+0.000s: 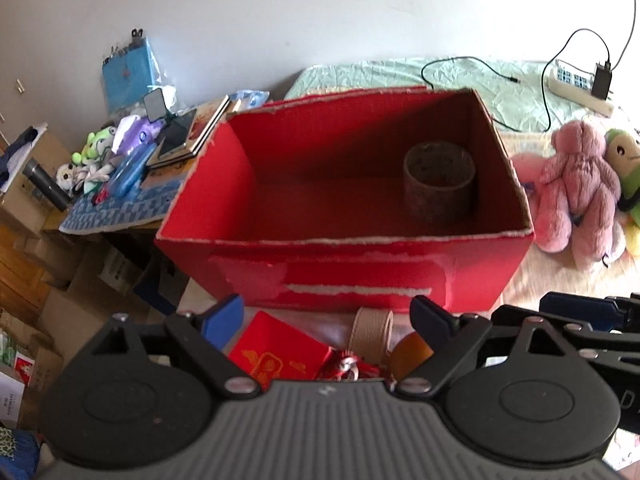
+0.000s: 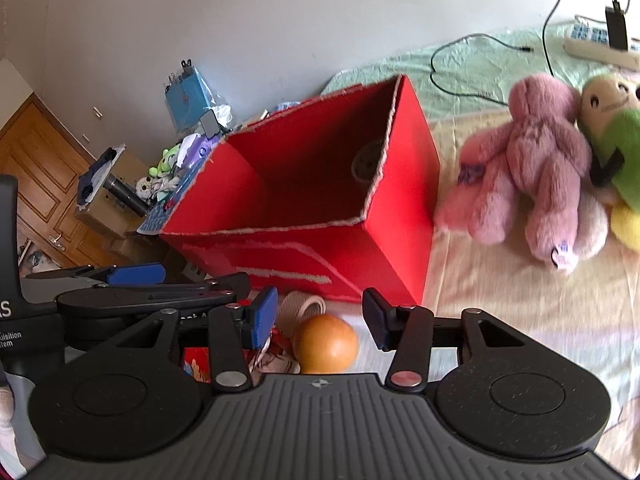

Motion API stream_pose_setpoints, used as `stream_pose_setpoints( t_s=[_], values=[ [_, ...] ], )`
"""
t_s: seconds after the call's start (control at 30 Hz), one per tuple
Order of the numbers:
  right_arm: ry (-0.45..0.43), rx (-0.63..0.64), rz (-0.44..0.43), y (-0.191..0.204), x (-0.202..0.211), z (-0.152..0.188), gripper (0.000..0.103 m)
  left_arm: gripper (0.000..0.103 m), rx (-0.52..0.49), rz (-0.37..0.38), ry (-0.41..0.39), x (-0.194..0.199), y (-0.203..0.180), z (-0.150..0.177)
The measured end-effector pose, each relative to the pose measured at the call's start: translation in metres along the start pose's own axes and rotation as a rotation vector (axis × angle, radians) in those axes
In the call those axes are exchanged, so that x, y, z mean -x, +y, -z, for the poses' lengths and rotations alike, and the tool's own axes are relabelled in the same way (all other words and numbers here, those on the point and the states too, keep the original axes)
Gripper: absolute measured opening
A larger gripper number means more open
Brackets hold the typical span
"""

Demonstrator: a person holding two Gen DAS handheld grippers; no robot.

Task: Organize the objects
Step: 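Move the right gripper down to the orange wooden gourd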

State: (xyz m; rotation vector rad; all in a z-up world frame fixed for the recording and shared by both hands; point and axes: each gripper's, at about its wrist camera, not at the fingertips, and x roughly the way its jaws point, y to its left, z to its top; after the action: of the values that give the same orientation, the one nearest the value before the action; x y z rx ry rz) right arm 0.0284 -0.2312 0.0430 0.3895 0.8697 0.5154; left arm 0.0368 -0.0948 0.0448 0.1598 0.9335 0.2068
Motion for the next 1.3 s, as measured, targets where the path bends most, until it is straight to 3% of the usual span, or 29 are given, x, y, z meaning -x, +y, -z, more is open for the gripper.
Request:
stream_pose_setpoints(
  t_s=[0.47,0.67,0.8,0.97,1.13,1.3],
  values=[
    [0.104,-0.117,-0.035,-0.023,-0.010,0.014,0.051,0.091,-0.032,0.012,0.061,-0.016,-0.011,0.015],
    [0.147,-0.159,-0.058,-0.034,-0.016,0.016,0.050,0.091,-0.038,0.059,0.075,-0.018,-0.006,0.032],
    [0.193,-0.196,-0.092,-0.040,-0.022,0.019,0.049,0.086,-0.041,0.136,0.064,-0.013,0.000,0.045],
    [0.230,-0.228,-0.142,-0.044,-0.028,0.019,0.049,0.079,-0.031,0.288,0.024,0.000,0.005,0.062],
    [0.277,-0.260,-0.190,-0.047,-0.036,0.019,0.048,0.060,-0.027,0.337,0.050,-0.007,-0.002,0.069],
    [0.300,-0.278,-0.204,-0.049,-0.040,0.019,0.048,0.054,-0.028,0.358,0.055,-0.017,-0.010,0.071]
  ],
)
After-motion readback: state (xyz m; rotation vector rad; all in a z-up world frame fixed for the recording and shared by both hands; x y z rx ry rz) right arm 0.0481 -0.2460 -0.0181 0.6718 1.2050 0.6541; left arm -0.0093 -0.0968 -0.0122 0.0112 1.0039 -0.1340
